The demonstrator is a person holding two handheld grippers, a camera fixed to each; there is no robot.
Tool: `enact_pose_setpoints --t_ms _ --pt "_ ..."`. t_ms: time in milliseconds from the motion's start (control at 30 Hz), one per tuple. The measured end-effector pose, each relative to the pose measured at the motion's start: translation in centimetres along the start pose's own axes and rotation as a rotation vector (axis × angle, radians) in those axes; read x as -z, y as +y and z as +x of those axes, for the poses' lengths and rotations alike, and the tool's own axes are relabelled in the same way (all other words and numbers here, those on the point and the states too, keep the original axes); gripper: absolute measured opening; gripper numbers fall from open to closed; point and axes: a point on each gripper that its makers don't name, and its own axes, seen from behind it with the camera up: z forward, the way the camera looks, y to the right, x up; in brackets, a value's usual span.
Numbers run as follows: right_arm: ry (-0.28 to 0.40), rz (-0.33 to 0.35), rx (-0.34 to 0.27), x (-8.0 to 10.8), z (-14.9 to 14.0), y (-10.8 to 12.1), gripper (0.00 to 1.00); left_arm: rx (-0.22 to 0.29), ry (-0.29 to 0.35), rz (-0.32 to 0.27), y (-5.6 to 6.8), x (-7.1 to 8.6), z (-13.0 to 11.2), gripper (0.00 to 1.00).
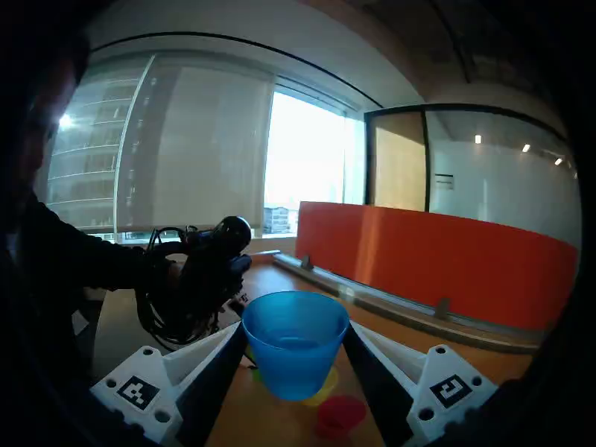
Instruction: Pour water
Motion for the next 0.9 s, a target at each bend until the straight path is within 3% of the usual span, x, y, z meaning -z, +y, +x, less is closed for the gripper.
enact_pose_setpoints --t_ms 200,467,900 --pt "0.001 -0.003 0.001 0.1 0.0 0.1 0.91 -0.001 0.007 0.014 -0.2 -0.3 0.1 0.98" --pt "0.001 -0.006 0.0 0.2 0.0 0.1 0.9 -0.003 0.029 0.02 0.0 -0.7 0.3 0.9" --pt "0.0 -0.011 -0.003 0.5 0.1 0.2 0.9 0.017 0.091 -0.003 0.9 1.2 1.7 0.89"
